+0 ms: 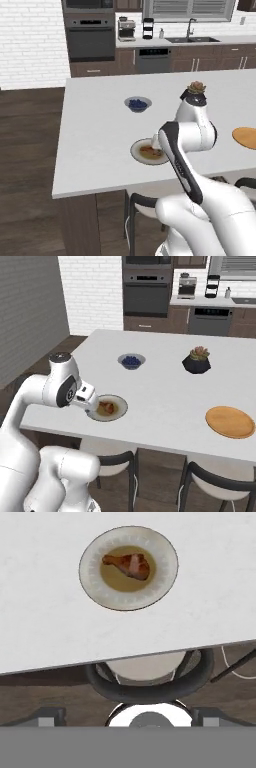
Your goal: Pick the chicken drumstick and avocado from their plates and place them in the bowl. Then put the bowl in the fridge.
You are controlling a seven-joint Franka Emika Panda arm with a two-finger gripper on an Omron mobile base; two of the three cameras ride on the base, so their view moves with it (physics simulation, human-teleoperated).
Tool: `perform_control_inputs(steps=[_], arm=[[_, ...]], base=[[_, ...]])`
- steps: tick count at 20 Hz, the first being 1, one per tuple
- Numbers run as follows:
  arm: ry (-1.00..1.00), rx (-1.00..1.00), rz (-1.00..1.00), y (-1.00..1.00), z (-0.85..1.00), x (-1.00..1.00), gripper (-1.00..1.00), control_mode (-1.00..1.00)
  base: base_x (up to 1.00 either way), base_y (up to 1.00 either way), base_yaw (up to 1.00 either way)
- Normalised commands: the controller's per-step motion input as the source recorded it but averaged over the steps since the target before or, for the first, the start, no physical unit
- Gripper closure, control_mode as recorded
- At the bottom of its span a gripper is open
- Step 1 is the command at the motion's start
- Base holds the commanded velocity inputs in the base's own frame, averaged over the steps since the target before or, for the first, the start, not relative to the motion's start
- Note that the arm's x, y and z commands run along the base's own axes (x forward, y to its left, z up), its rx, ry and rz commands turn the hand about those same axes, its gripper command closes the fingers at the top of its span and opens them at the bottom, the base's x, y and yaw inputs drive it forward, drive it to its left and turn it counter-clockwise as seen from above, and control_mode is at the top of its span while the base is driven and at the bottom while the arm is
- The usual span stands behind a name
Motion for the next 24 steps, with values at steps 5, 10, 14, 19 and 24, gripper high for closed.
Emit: perform_control_inputs(steps=[5,10,14,19,24], arm=[[0.18,0.0,0.05,-0.12,-0.48,0.96,-1.0,-1.0],[0.12,0.0,0.06,-0.3,-0.62,0.73,-1.0,-1.0],[0.09,0.0,0.09,-0.04,-0.28,0.47,-1.0,-1.0],[0.0,-0.01,0.23,0.0,0.0,0.05,-1.0,-1.0],[0.0,-0.14,0.39,0.0,-0.18,0.0,-1.0,-1.0]], base=[[0.0,0.0,0.0],[0.0,0.0,0.0],[0.0,0.0,0.0],[0.0,0.0,0.0],[0.0,0.0,0.0]])
